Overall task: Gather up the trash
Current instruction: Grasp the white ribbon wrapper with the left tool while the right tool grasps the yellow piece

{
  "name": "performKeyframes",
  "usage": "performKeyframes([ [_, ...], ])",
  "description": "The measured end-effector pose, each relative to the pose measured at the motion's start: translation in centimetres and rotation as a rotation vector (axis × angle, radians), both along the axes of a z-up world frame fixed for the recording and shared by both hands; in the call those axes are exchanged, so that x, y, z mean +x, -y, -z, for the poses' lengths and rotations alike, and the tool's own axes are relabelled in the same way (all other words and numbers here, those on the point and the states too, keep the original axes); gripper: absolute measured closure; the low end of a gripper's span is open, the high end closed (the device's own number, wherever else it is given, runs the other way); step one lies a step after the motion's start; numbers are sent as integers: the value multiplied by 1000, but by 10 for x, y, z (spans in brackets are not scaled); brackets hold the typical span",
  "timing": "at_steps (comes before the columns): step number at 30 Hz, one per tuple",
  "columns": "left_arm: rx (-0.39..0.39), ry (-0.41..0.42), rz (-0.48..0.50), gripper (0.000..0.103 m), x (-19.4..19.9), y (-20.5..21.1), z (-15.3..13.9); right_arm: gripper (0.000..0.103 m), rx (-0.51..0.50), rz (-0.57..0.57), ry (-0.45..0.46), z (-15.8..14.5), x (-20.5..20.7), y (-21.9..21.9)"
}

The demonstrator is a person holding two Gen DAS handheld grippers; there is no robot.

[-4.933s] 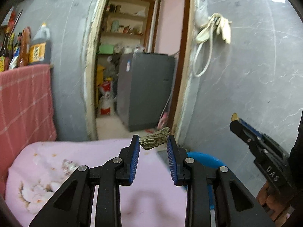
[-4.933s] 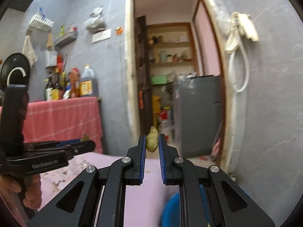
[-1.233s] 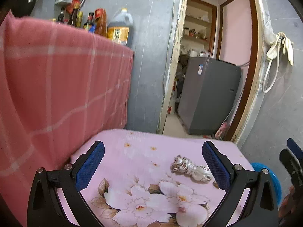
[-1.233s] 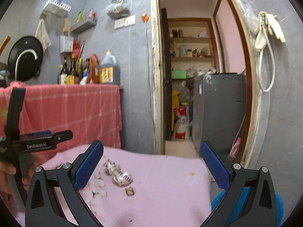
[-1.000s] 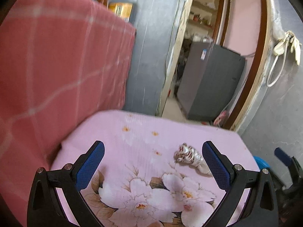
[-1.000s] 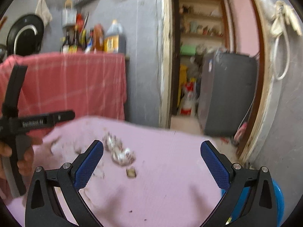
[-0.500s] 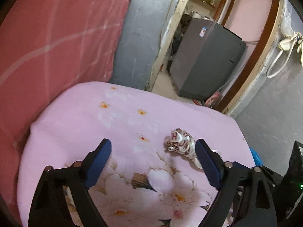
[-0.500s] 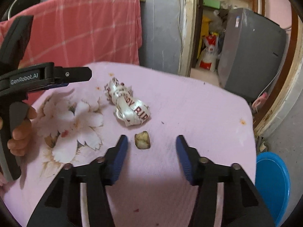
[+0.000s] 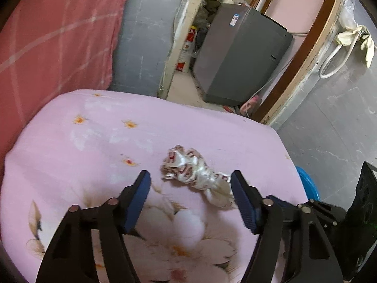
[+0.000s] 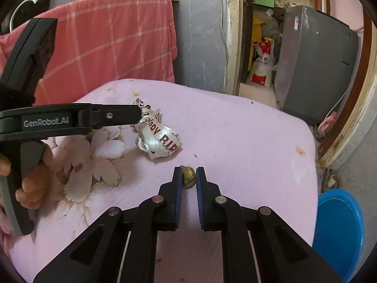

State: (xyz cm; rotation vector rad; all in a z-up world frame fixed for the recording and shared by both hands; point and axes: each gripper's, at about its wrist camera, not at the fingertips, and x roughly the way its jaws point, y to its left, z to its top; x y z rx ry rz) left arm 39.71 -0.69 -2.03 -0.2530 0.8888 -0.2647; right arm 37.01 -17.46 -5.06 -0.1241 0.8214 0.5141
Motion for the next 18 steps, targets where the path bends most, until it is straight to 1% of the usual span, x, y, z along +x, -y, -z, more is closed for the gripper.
performKeyframes([
  [2,-12,-32,1,54,7,5,4,94,11,-3,-7,0,0,1],
  [6,-28,-86,1,62,18,9,11,94,18,-10,-17,1,-1,2],
  [8,-61,-113,-4,67,23,9,15,94,16,-11,-19,2,-1,0],
  [9,-75,-122,-7,67,24,8,15,94,16,-13,-21,2,-1,0],
  [13,-134,-159,-24,77,36,7,18,94,23,-13,-33,4,0,1],
  [17,-121,-165,-32,88,43,9,17,93,24,-14,-42,5,0,2],
  [18,-114,-159,-27,89,42,8,16,93,24,-15,-44,5,1,1],
])
